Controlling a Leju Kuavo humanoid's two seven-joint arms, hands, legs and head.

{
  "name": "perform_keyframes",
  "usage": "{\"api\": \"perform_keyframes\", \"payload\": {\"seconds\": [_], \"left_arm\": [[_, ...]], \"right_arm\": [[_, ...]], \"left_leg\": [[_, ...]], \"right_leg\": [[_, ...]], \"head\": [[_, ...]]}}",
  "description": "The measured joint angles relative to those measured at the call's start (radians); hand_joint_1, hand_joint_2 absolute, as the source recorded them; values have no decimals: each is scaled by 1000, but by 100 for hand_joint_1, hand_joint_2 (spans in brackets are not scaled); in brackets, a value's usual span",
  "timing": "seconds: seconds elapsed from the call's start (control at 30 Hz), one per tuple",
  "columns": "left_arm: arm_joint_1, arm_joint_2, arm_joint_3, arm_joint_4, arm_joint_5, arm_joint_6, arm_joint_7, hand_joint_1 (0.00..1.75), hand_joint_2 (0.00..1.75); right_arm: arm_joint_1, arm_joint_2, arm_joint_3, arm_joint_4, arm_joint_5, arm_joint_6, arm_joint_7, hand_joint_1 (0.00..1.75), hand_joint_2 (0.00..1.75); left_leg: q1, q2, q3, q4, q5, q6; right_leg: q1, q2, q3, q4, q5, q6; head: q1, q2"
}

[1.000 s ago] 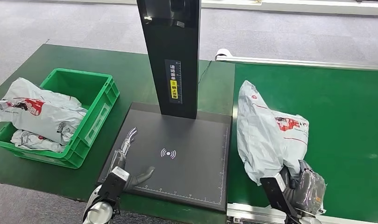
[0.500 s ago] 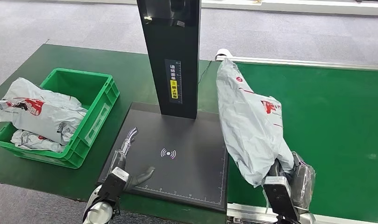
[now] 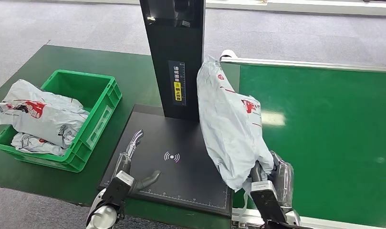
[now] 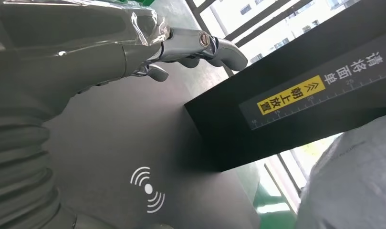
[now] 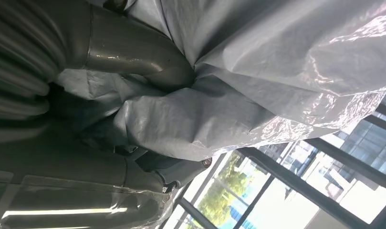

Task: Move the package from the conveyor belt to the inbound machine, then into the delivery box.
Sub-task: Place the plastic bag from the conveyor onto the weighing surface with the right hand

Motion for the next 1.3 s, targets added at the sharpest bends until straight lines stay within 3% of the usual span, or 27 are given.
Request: {"api": "perform_keyframes", "payload": {"seconds": [0.47,1.3], "left_arm": [[-14,5,-11,9,20,23,-3,0,175],[-36,14,-9,24,37,54,-12,0,175]], "right_arm": [[-50,-17,123,140,-72,38,10,175,175],[-148,1,229,414,-120,103,-8,175,175]], "left_leg": [[0,0,0,0,0,0],[0,0,0,0,0,0]], "right_leg": [[0,0,0,0,0,0],[0,0,0,0,0,0]], "head": [[0,0],[0,0]]}}
